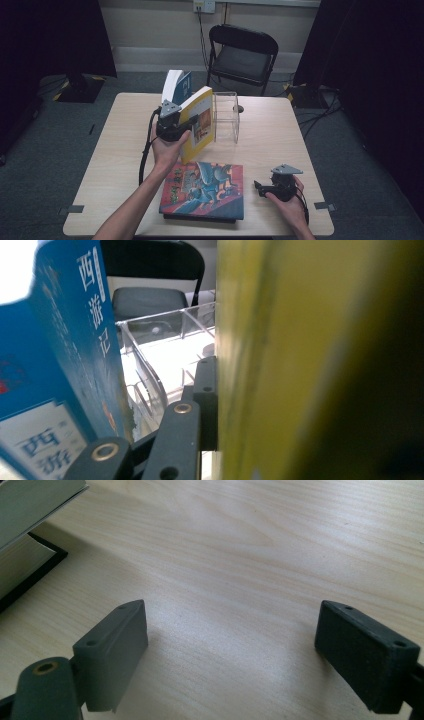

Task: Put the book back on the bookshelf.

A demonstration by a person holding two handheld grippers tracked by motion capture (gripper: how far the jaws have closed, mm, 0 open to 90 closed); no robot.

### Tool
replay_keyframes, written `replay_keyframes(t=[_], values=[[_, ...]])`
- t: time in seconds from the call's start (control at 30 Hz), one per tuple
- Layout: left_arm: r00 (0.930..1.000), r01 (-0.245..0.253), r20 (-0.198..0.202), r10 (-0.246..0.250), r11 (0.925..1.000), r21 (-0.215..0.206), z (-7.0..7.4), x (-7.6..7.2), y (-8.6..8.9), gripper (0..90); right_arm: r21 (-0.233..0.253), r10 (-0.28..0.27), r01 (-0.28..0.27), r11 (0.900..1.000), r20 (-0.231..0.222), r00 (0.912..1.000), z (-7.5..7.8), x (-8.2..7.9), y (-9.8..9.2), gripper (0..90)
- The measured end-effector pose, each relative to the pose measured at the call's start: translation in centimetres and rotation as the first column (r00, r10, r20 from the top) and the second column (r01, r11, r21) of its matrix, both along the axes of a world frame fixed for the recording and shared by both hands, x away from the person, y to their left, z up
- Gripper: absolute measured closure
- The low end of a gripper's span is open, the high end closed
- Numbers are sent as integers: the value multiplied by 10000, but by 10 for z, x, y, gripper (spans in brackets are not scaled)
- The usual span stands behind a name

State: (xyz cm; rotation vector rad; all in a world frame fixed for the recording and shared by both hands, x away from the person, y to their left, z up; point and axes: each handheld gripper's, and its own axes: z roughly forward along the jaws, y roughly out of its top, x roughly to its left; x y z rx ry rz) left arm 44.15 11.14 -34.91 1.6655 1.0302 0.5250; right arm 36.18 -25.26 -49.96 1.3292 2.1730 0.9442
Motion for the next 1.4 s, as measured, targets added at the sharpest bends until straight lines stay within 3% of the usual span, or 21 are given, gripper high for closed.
replay_keyframes(t=[0.1, 0.13, 0.23, 0.57, 0.63, 0.77, 0.93, 1.2, 1.3, 1.4], values=[[10000, -74, -7, 74, 10000, -25, -1, 6, -3, 756, 1, 0, 0, 10000, 0, 10000, 0, 0, 0, 134], [9998, 58, 165, -60, 9999, 123, -2, 8, -6, 756, 1, -2, 2, 10000, 0, 10000, 0, 0, 0, 134], [9999, -34, 107, 30, 9995, 327, -2, 14, -13, 757, 2, -32, 32, 10000, 2, 10000, 0, 0, 0, 135], [9986, -498, 166, 495, 9985, 211, -17, 36, -21, 757, 7, -38, 38, 10000, 1, 10000, 0, 0, 0, 134], [9978, -562, 372, 549, 9979, 327, -23, 37, -23, 757, 4, -31, 31, 10000, 0, 10000, 0, -1, 1, 134], [9978, -583, 342, 569, 9975, 403, -35, 38, -24, 756, 5, -1, 1, 10000, -3, 10000, 0, -1, 1, 134], [9986, -347, 424, 324, 9978, 563, -38, 35, -22, 755, 0, 0, 0, 10000, 1, 10000, 0, -1, 1, 134], [9998, 11, 177, -33, 9922, 1244, -37, 21, -16, 736, 0, 2, -2, 10000, 2, 10000, 0, -1, 1, 134], [9999, 104, -119, -94, 9961, 875, -32, 18, -15, 708, -1, 2, -2, 10000, 1, 10000, 0, -1, 1, 134], [9990, 303, -342, -272, 9949, 961, -26, 17, -14, 687, 1, 1, -1, 10000, 1, 10000, 0, -1, 1, 134]])
